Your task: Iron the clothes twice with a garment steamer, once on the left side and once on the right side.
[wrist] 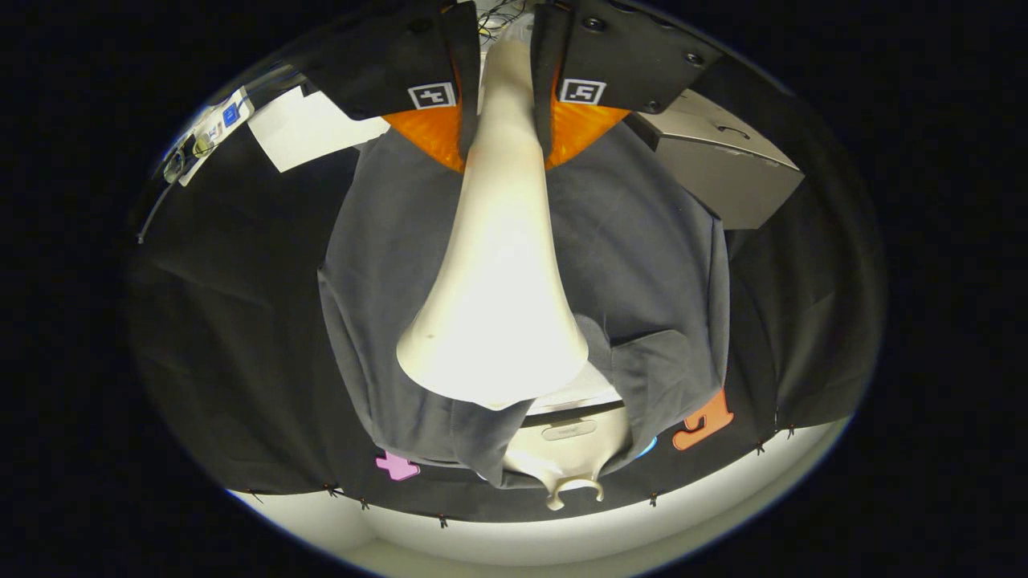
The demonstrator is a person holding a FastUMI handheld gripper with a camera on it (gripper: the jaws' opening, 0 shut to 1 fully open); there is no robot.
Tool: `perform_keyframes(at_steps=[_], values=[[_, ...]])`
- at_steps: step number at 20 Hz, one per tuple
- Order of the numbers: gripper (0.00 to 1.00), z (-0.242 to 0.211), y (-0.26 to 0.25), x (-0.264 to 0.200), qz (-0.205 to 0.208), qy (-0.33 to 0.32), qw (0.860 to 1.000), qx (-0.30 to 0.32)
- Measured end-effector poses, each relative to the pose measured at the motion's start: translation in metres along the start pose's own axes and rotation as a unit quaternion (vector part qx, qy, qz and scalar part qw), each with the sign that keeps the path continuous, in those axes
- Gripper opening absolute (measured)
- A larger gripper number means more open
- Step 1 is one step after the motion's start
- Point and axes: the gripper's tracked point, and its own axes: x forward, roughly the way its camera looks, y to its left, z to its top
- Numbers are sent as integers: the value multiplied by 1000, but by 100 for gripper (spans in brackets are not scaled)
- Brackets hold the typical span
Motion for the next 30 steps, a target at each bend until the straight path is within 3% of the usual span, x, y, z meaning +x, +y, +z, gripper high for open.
perform_keyframes(at_steps=[7, 14, 30], values=[[33, 0, -32, 18, -18, 9, 1000, 15], [33, -49, -49, 43, -18, 59, 998, 31], [33, -134, -35, 62, -10, 142, 989, 36]])
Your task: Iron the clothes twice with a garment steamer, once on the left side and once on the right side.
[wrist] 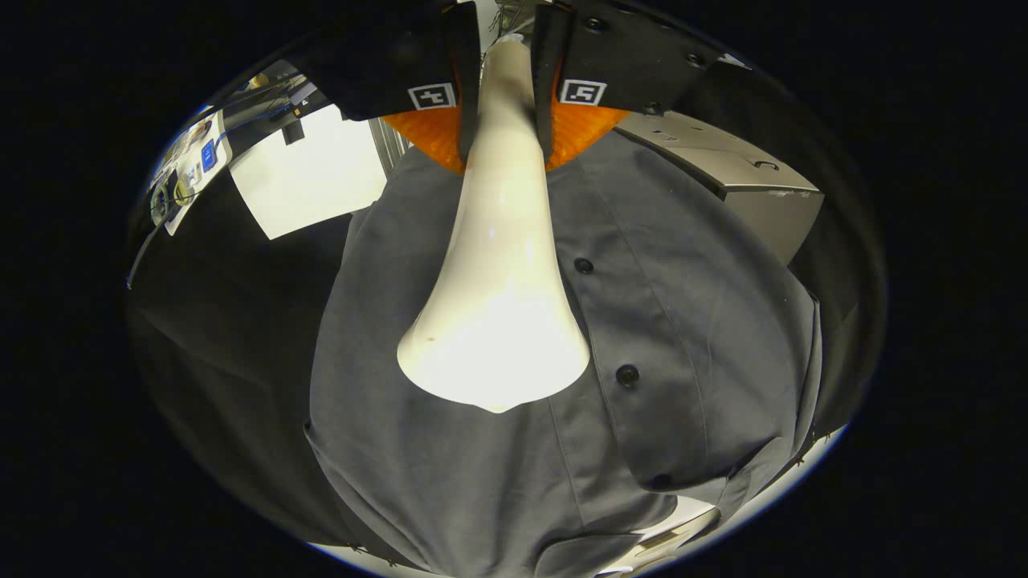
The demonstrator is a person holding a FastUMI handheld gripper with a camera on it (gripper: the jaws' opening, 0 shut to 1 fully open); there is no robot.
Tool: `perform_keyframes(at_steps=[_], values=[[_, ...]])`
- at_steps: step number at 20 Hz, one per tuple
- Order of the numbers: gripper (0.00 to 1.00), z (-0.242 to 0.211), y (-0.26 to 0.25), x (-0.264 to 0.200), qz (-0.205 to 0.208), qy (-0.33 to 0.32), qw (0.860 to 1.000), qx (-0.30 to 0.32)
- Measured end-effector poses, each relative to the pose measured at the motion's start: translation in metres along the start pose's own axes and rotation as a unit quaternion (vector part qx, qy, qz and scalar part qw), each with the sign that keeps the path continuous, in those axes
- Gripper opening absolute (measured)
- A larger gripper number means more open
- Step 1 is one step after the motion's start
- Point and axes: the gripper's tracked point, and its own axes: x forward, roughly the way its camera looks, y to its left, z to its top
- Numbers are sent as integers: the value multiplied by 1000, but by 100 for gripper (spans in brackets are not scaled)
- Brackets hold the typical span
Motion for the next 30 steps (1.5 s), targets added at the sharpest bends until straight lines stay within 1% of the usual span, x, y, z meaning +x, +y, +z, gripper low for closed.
perform_keyframes(at_steps=[12, 20, 30], values=[[33, -58, -5, 28, -1, 49, 999, 7], [34, -107, -18, 57, -4, 85, 996, 11], [33, -129, -29, 69, -4, 101, 995, 16]])
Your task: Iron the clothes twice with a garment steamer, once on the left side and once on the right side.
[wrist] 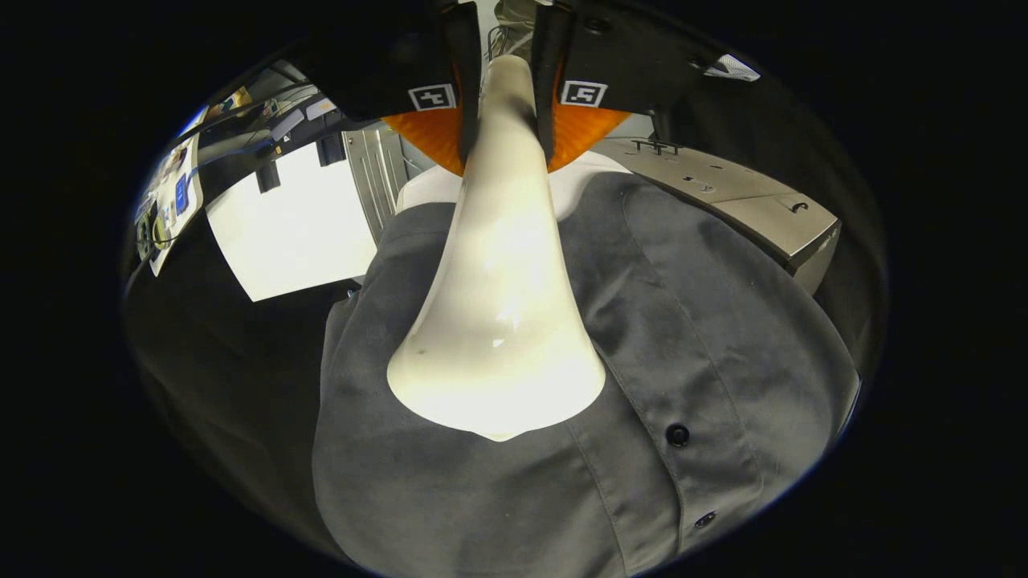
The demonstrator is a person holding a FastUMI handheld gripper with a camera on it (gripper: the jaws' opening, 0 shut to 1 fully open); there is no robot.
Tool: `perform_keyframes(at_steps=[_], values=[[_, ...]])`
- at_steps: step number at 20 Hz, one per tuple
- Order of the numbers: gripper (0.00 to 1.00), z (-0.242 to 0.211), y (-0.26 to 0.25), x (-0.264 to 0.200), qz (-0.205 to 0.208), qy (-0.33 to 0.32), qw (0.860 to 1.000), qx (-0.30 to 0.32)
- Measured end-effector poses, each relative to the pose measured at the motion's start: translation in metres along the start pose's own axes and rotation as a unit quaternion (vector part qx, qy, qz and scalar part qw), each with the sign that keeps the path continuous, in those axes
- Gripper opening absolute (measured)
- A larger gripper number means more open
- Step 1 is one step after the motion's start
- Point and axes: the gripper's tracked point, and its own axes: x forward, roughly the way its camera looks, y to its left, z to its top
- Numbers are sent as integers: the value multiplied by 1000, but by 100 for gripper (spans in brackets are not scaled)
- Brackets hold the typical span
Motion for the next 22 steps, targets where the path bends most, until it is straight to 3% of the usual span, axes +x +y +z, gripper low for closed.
perform_keyframes(at_steps=[22], values=[[33, -55, -31, 26, -30, 54, 998, 24]])
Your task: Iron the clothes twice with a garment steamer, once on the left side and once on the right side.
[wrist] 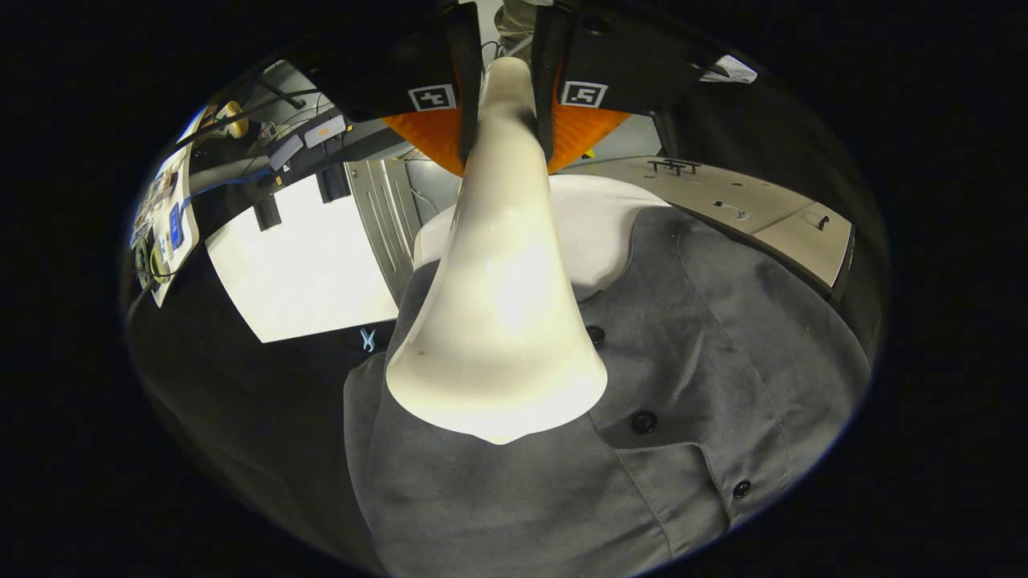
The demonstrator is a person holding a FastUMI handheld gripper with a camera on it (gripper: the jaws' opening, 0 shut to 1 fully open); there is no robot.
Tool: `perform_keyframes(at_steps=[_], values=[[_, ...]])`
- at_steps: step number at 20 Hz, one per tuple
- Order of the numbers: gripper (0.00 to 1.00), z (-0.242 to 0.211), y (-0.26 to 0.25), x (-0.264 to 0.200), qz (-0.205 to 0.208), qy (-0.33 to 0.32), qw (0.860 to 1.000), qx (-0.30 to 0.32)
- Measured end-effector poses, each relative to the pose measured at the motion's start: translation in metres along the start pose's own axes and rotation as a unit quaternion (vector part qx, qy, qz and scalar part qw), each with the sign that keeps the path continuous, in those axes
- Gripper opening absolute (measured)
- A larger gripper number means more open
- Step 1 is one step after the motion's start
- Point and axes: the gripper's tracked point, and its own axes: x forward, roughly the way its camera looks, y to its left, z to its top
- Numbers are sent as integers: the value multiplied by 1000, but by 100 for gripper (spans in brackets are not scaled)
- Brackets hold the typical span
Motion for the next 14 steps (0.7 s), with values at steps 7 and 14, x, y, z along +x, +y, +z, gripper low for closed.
perform_keyframes(at_steps=[7, 14], values=[[34, 4, 12, -36, -6, -31, 999, 13], [34, 22, 54, -95, -8, -95, 995, 17]])
